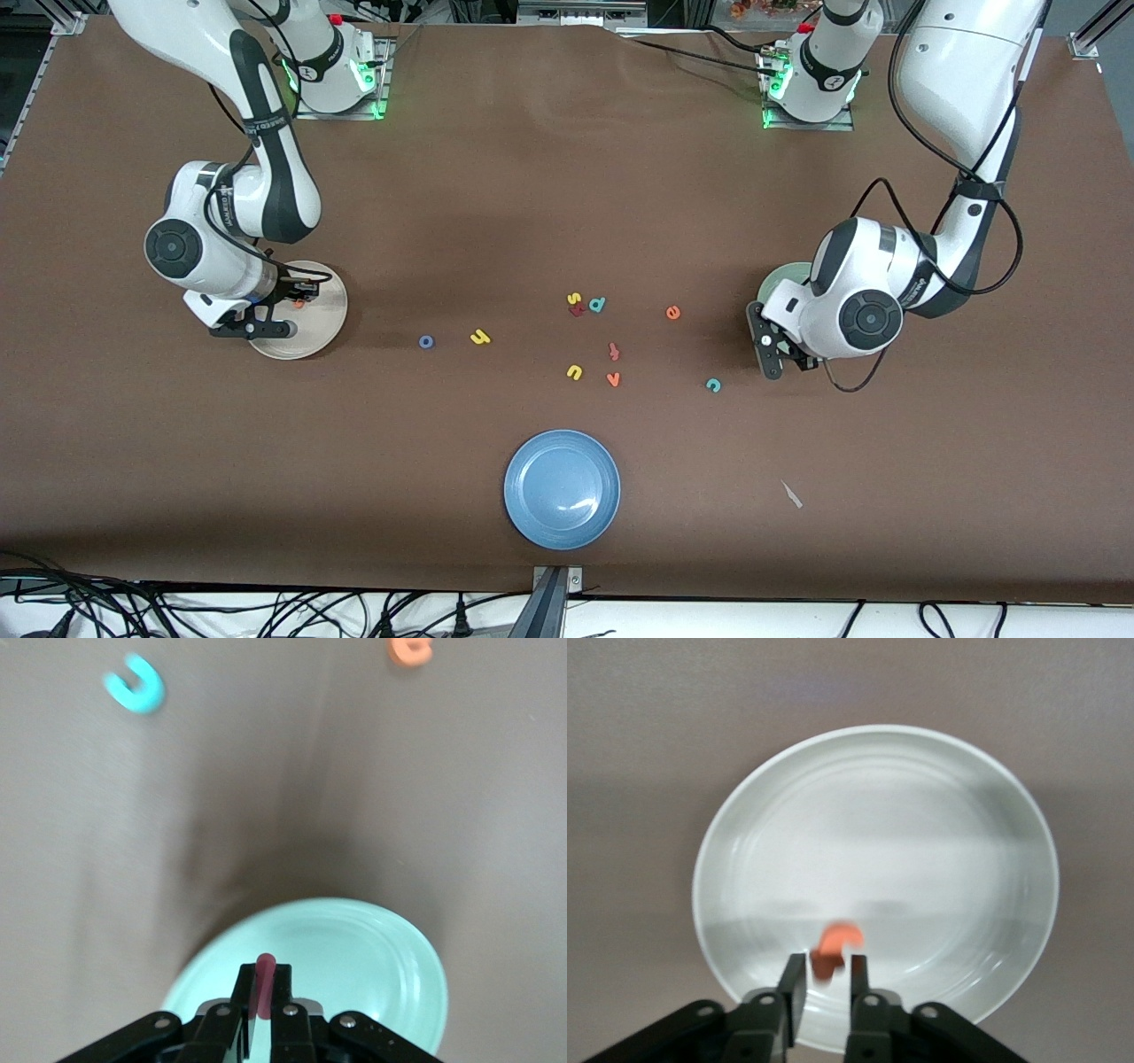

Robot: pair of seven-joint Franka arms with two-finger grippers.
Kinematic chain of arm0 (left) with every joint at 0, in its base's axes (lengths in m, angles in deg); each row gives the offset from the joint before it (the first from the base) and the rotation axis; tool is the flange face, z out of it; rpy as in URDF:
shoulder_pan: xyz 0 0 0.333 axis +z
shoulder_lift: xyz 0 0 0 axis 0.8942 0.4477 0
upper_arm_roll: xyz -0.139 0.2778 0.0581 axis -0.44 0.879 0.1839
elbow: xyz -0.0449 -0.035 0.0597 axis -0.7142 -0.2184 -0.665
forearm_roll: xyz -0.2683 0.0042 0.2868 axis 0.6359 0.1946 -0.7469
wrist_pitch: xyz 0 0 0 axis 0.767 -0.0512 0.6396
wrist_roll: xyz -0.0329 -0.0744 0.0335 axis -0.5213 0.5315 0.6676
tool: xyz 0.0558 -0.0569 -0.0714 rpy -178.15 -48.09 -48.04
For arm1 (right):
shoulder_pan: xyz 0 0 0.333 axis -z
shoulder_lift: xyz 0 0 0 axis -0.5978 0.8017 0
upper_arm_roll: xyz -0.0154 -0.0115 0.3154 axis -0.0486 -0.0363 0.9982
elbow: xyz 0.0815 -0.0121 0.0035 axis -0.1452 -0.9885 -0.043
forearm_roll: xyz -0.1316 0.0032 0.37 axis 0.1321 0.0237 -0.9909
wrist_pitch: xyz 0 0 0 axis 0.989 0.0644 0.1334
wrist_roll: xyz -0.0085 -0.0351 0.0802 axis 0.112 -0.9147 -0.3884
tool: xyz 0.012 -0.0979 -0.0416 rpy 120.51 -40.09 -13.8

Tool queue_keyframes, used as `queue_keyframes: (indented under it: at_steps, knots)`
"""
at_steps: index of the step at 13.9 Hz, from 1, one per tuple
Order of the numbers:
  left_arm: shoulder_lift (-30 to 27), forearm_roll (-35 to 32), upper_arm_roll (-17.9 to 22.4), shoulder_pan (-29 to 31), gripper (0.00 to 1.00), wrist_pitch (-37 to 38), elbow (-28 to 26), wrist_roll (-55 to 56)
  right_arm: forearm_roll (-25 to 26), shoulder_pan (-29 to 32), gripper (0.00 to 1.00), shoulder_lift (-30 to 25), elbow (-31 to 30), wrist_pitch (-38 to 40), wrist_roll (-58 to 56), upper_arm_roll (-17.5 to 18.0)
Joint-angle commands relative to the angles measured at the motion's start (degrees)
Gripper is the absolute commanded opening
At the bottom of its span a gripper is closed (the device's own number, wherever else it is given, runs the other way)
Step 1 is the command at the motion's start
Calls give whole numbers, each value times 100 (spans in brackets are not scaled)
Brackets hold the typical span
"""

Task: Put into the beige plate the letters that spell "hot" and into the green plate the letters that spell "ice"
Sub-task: 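Drop the l into the green plate while the right gripper drops f in white, then reach the left gripper to the cyan c while the right gripper reaches the blue o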

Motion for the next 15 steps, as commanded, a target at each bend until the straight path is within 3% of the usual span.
queue_keyframes:
  at_steps: [1, 2, 3, 4, 7, 9, 11, 15]
  knots:
    - [-528, 118, -31, 132, 0, -72, -712, -13, 50, -86, 100, 10, 33, -58, -129, 42]
    - [-615, 110, -31, 124, 11, -90, -836, -22, 50, -191, 100, 9, 50, -58, -33, 51]
    - [-695, 66, -31, 106, 88, -134, -872, -48, 32, -279, 100, 18, 129, -58, 159, 51]
    - [-774, 48, -40, 80, 100, -134, -855, -92, 32, -454, 100, 36, 199, -58, 370, 60]
    - [-862, 100, -40, -43, 100, -64, -653, 144, -55, -754, 100, 333, 673, -14, 644, 164]
    - [-828, 118, -40, -113, 100, -72, -381, 591, -509, -746, 100, 536, 928, -23, 653, 376]
    - [-670, 118, -40, -227, 100, -73, -13, 1337, -986, -746, 100, 834, 1288, -23, 627, 542]
    - [-406, 127, -40, -640, 100, -72, 586, 3163, -1356, -746, 100, 1467, 1983, -40, 671, 710]
